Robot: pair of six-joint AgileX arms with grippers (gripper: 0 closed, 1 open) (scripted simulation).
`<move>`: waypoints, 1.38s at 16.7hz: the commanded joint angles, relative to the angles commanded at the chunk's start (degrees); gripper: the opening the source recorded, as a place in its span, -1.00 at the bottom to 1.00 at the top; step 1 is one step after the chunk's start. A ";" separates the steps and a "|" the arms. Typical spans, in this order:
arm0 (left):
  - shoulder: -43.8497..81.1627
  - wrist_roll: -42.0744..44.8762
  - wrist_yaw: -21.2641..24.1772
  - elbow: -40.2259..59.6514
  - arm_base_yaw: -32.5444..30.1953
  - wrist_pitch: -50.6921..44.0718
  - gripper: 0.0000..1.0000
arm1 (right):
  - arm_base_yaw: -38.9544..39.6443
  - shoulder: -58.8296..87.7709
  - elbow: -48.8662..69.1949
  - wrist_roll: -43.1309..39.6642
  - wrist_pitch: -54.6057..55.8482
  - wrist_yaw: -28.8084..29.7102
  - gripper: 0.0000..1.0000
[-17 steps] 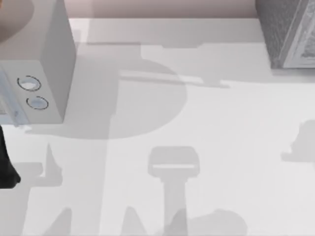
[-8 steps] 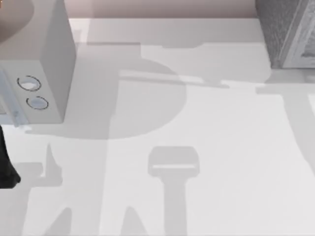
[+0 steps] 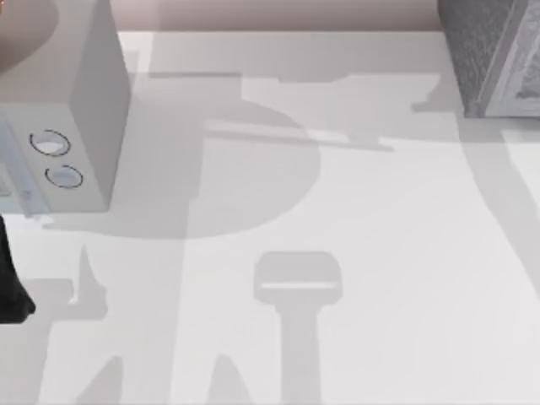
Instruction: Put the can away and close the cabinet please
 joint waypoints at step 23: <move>0.00 0.00 0.00 0.00 0.00 0.00 1.00 | -4.62 41.42 56.42 -0.01 -13.99 -3.94 -1.00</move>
